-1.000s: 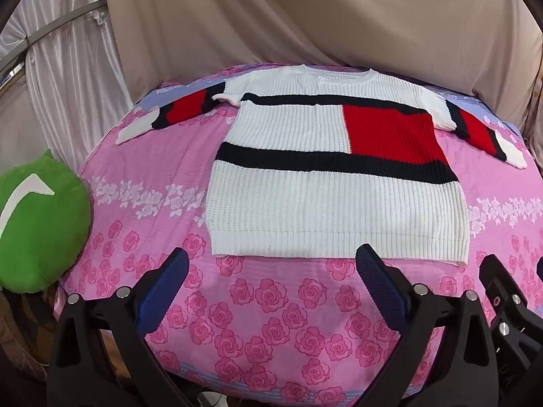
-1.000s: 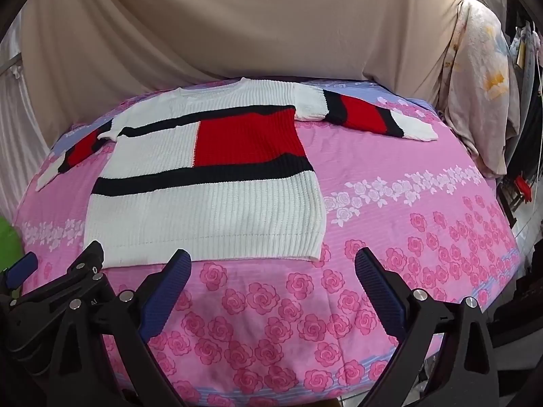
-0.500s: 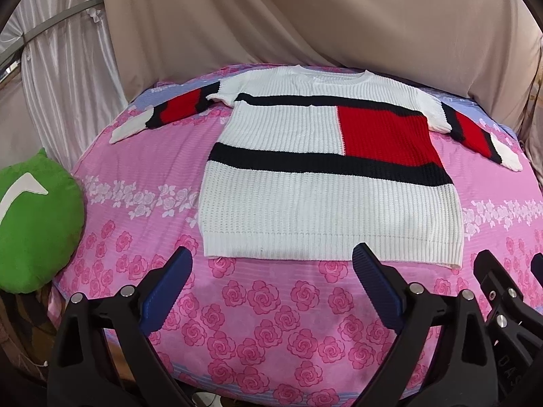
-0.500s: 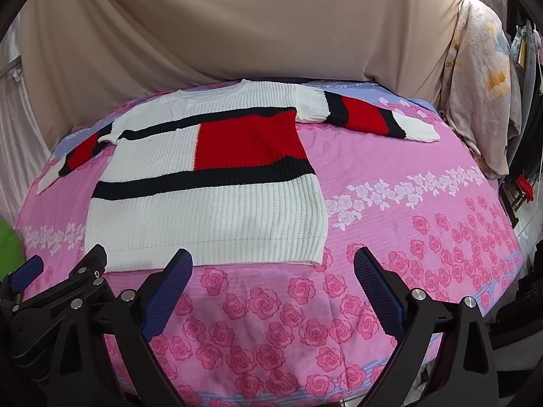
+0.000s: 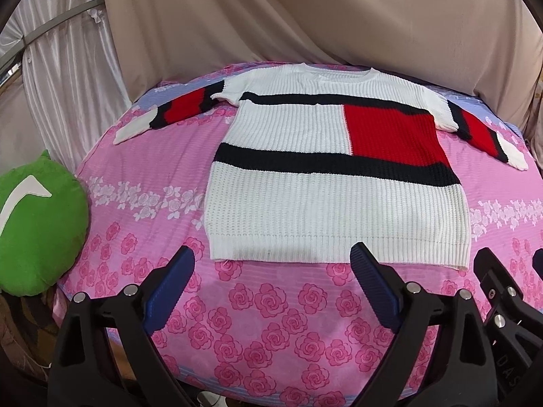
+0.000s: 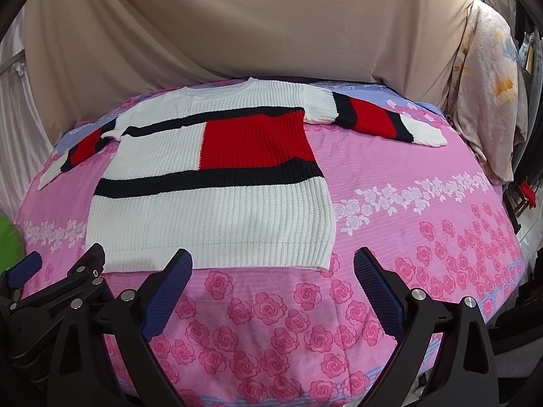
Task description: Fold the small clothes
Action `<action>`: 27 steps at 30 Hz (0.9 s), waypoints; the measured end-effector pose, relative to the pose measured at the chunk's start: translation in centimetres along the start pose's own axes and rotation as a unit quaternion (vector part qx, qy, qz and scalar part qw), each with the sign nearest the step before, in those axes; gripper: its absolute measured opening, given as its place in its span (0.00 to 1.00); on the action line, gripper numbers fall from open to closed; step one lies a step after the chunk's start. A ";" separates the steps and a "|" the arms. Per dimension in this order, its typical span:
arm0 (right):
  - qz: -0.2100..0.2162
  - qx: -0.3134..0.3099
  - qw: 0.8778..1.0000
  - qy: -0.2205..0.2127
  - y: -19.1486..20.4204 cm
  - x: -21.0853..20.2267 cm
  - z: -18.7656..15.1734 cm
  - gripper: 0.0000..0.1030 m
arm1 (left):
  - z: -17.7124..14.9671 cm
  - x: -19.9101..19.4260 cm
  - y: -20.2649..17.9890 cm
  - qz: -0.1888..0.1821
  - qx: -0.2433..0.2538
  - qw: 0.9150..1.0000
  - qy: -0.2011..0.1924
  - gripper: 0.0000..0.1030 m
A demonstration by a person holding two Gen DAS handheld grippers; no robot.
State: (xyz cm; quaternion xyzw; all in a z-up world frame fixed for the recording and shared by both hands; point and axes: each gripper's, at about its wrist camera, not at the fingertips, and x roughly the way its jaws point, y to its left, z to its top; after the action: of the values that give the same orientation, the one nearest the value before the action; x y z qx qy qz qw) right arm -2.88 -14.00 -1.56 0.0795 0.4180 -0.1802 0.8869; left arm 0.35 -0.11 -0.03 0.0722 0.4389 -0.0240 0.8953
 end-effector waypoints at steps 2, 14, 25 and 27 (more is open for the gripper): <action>0.000 0.000 1.000 0.001 0.1 0.1 0.0 0.92 | 0.0 0.0 0.0 -0.001 0.000 1.000 0.001 0.88; 0.001 0.000 1.000 0.005 0.2 0.6 0.2 0.93 | 0.1 0.4 0.0 -0.003 0.002 1.000 0.006 0.88; 0.000 0.000 1.000 0.009 0.2 0.7 0.2 0.93 | -0.1 0.8 -0.3 -0.007 0.002 1.000 0.010 0.88; -0.001 0.000 1.000 0.010 0.2 0.7 0.2 0.93 | -0.1 0.8 -0.3 -0.007 0.002 1.000 0.010 0.88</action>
State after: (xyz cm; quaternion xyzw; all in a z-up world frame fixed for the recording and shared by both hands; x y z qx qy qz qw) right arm -2.29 -14.07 -1.96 0.0807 0.4266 -0.1799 0.8827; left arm 0.76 -0.35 -0.78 0.0707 0.4485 -0.0305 0.8905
